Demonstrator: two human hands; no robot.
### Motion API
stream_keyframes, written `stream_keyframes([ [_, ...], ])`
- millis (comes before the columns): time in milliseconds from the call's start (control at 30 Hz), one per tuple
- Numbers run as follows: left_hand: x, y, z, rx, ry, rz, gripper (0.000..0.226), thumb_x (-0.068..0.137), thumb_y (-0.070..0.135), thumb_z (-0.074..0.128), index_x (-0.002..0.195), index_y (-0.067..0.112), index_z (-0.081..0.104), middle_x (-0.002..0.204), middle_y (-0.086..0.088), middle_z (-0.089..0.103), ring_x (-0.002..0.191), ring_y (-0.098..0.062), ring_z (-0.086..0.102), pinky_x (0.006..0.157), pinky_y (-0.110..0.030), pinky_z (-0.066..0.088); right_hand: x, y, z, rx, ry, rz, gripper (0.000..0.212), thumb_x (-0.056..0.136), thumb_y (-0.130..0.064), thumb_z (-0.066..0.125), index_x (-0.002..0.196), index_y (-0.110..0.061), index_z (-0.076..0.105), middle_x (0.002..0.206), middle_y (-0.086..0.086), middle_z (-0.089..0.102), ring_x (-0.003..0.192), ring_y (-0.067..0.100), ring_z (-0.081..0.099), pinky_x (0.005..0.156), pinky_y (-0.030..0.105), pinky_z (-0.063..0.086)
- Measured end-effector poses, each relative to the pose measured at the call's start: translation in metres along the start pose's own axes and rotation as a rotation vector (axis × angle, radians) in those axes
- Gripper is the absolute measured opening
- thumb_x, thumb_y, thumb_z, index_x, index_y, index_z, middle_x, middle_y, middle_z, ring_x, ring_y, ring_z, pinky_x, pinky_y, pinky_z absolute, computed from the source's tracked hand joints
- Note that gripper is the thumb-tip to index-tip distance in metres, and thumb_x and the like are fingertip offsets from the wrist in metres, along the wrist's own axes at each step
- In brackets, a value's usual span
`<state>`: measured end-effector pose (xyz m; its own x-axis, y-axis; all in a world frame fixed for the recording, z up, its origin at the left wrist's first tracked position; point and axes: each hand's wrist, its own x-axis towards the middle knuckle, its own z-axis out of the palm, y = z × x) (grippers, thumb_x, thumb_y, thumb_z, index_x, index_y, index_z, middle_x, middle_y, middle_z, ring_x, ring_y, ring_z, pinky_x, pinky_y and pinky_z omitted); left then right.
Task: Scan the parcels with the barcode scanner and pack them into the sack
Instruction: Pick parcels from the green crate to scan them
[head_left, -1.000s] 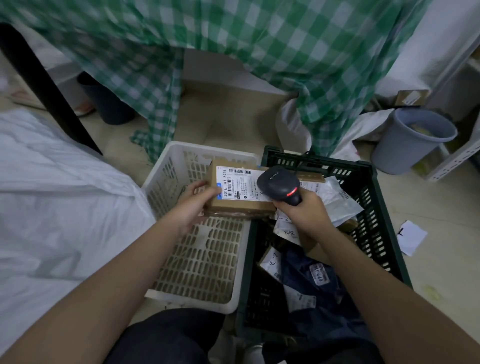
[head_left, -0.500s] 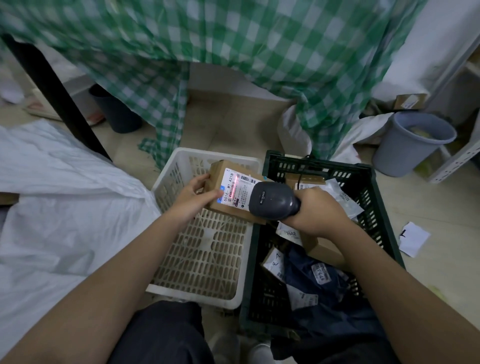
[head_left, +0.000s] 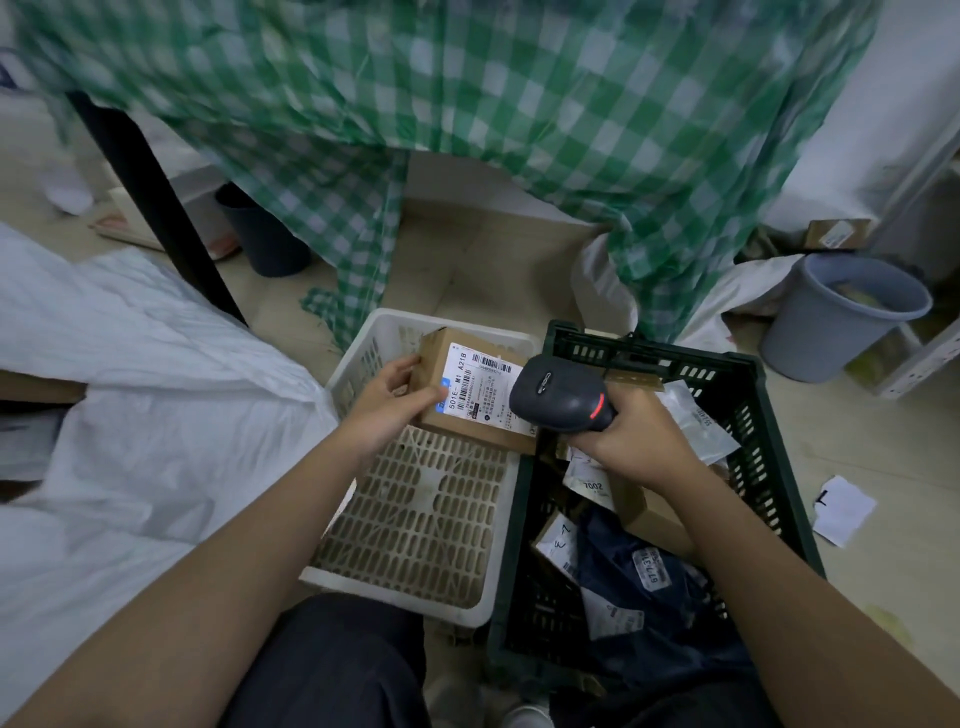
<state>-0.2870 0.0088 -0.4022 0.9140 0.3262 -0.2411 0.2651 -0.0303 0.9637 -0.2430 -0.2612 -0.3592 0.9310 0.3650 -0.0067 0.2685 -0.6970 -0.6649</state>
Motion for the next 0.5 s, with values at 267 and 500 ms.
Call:
stream_keyframes([
  [267, -0.080, 0.035, -0.070, -0.169, 0.267, 0.075, 0.056, 0.080, 0.027, 0.077, 0.128, 0.031, 0.048, 0.135, 0.003, 0.054, 0.121, -0.018, 0.056, 0.102, -0.041, 0.048, 0.015, -0.084, 0.043, 0.390, 0.158, 0.054, 0.016, 0.077, -0.019, 0.076, 0.074, -0.011, 0.061, 0.068, 0.006, 0.063, 0.066, 0.015, 0.054, 0.063, 0.032, 0.039],
  [500, -0.188, 0.049, -0.188, -0.069, 0.587, 0.144, 0.063, 0.078, 0.029, 0.077, 0.135, 0.026, 0.049, 0.135, 0.003, 0.051, 0.121, -0.017, 0.052, 0.092, -0.032, 0.050, -0.003, -0.199, 0.090, 0.348, 0.036, -0.101, 0.018, 0.076, -0.025, 0.078, 0.077, -0.016, 0.063, 0.075, 0.010, 0.066, 0.075, 0.020, 0.060, 0.065, 0.033, 0.042],
])
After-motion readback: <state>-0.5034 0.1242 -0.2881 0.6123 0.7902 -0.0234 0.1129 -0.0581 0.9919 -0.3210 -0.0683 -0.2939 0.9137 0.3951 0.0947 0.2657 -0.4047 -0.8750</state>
